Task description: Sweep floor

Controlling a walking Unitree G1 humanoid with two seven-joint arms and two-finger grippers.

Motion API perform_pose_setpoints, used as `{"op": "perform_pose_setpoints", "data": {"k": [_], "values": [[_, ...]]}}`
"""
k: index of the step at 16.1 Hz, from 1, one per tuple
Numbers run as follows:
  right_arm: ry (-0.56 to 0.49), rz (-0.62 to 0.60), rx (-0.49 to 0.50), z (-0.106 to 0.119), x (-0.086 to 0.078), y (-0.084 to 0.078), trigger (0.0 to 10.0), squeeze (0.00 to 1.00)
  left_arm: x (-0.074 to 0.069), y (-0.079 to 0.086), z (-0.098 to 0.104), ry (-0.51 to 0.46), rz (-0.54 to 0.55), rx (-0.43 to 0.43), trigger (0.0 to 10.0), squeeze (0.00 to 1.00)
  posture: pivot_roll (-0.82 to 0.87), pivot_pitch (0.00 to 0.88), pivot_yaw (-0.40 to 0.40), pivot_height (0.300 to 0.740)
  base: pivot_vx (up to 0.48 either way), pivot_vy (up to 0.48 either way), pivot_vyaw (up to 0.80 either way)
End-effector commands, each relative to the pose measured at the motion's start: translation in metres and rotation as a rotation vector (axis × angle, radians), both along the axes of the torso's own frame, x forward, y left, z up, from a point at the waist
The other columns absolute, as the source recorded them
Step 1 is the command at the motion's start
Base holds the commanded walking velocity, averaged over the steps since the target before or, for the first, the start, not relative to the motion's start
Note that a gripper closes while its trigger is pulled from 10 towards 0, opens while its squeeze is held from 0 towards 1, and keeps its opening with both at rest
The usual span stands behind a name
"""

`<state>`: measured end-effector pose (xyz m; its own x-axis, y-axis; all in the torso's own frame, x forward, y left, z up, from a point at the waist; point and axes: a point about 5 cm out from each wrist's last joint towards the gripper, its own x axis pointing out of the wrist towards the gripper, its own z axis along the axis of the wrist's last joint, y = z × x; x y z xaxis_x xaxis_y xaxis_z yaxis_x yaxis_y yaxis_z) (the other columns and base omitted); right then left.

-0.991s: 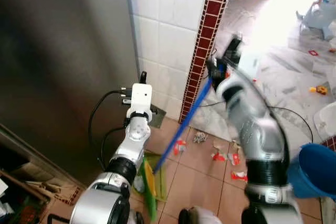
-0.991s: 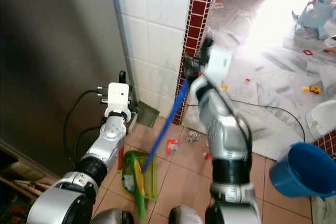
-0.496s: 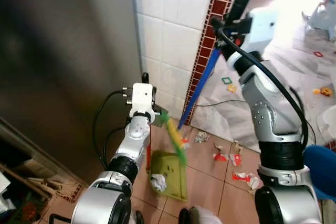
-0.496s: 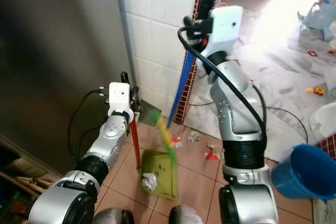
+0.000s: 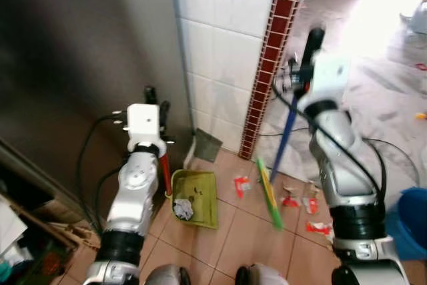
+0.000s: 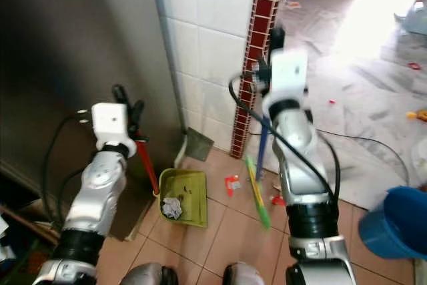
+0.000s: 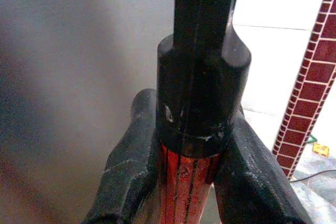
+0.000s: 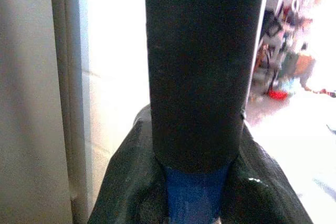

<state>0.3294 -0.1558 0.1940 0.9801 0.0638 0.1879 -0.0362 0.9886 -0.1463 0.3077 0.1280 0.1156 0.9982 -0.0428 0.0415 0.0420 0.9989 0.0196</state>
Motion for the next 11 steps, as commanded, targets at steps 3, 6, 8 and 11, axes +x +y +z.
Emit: {"op": "perform_pose_setpoints", "data": {"k": [3,6,8,11], "values": [[-0.024,-0.052,0.039,-0.006,-0.002,-0.004,10.0,0.00,-0.011,-0.004,0.018,-0.019,-0.054,-0.051,10.0,0.00,-0.06,0.002,0.043,0.740,0.000,-0.197,-0.80],[-0.018,-0.081,0.032,-0.012,0.000,-0.007,10.0,0.00,-0.017,-0.004,0.023,0.001,-0.078,-0.058,10.0,0.00,-0.06,0.006,0.042,0.740,0.000,-0.370,-0.77],[-0.015,-0.090,0.028,-0.015,0.001,-0.009,10.0,0.00,-0.017,-0.003,0.027,0.005,-0.080,-0.057,10.0,0.00,-0.06,0.007,0.035,0.740,0.000,-0.450,-0.69],[-0.014,-0.091,0.027,-0.017,0.002,-0.011,10.0,0.00,-0.017,-0.004,0.030,0.015,-0.079,-0.067,10.0,0.00,-0.07,0.006,0.027,0.740,0.000,-0.455,-0.64]]}}
